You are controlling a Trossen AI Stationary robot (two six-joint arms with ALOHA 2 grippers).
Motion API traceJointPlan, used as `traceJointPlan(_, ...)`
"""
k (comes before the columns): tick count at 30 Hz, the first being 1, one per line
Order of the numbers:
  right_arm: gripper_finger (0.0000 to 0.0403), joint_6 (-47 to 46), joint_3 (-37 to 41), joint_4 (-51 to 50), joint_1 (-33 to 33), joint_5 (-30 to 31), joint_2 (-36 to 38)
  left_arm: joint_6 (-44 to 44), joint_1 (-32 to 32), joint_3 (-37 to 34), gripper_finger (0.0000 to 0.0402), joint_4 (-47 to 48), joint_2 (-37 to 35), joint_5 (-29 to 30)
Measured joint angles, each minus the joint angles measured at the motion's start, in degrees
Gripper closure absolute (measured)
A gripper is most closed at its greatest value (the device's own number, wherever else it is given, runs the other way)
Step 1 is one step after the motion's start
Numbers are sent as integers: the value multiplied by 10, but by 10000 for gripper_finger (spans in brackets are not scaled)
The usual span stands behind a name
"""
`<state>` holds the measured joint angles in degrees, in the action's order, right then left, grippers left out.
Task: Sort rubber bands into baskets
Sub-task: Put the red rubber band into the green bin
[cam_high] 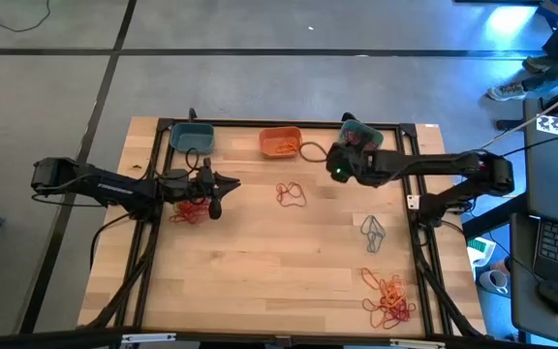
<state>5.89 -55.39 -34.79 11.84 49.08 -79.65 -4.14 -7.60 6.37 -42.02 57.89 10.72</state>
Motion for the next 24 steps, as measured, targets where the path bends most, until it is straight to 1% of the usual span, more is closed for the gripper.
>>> traceJointPlan(3, 401, 6, 0, 3, 35, 3, 13, -3, 0, 0, 357, -2, 0, 0)
traceJointPlan(7, 402, 20, 0, 4, 86, 37, 28, -3, 0, 0, 357, -6, 0, 0)
traceJointPlan(9, 402, 20, 0, 3, 110, 33, 32, -3, 0, 0, 356, -7, 0, 0)
traceJointPlan(10, 402, 15, 0, 1, 121, 16, 34, -3, 0, 0, 356, -6, 0, 0)
traceJointPlan(12, 402, -4, 0, -1, 138, -53, 36, -4, 0, 0, 356, -6, 0, 0)
traceJointPlan(16, 402, -60, 0, -11, 156, -253, 32, -12, 0, 0, 356, -6, 0, 0)
traceJointPlan(18, 402, -89, 0, -16, 156, -325, 24, -18, 0, 0, 356, -6, 0, 0)
traceJointPlan(20, 394, -106, 0, -18, 154, -356, 13, -18, 0, 0, 356, -2, 0, 0)
traceJointPlan(24, 350, -120, 0, -29, 147, -365, -21, -18, 0, 0, 356, -2, 0, 0)
